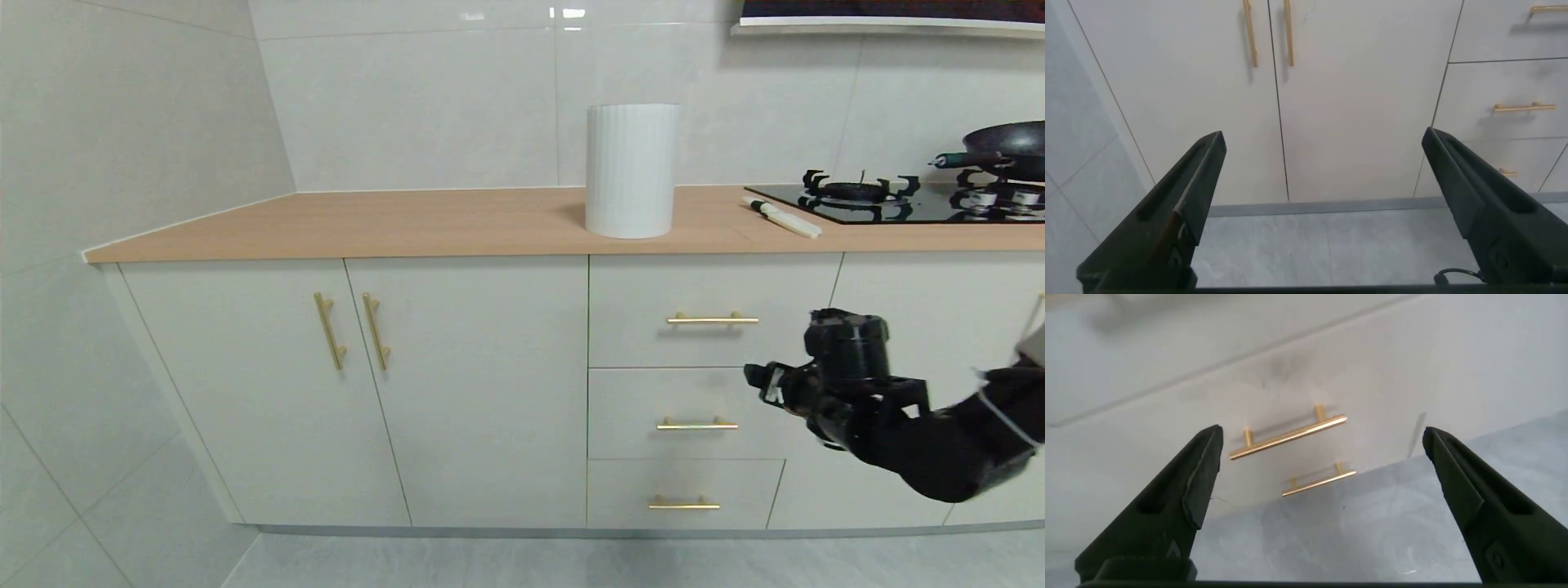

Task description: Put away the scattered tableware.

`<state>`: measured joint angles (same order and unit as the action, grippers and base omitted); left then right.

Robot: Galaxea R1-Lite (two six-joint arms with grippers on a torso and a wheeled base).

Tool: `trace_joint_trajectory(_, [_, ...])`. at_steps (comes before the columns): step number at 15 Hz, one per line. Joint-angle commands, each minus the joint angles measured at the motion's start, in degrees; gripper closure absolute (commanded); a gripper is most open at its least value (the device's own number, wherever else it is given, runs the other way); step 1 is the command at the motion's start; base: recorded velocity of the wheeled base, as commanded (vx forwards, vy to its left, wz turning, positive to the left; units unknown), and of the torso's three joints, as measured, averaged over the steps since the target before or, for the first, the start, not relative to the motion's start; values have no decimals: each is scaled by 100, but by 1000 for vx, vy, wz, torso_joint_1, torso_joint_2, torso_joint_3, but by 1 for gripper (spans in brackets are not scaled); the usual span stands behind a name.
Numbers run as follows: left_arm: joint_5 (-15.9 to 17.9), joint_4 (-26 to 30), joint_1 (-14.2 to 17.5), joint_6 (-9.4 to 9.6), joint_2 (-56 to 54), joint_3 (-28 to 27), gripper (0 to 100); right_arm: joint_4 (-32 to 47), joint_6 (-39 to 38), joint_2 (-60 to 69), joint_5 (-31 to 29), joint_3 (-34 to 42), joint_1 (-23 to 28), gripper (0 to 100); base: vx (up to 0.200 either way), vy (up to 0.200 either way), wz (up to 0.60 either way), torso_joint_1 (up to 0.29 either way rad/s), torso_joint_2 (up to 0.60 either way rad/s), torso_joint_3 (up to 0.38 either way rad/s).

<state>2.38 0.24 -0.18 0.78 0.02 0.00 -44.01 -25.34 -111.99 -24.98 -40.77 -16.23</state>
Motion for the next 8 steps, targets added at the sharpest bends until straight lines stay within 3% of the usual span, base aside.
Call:
trace_joint_trajectory(1, [0,2,1,1,-2,0,0,-99,346,2542,-429,1677,-39,0,0,0,0,0,0,0])
trace_joint_trajectory(3, [0,2,1,1,-2,0,0,-90,671,3439,-745,2204,67,0,0,0,0,0,0,0])
trace_joint_trajectory(5, [0,2,1,1,-2,0,0,-55,1550,5065,-710,2943,1060,0,0,0,0,0,0,0])
trace_joint_trajectory(8, [0,2,1,1,-2,0,0,41,2016,6585,-288,3663,1754,0,0,0,0,0,0,0])
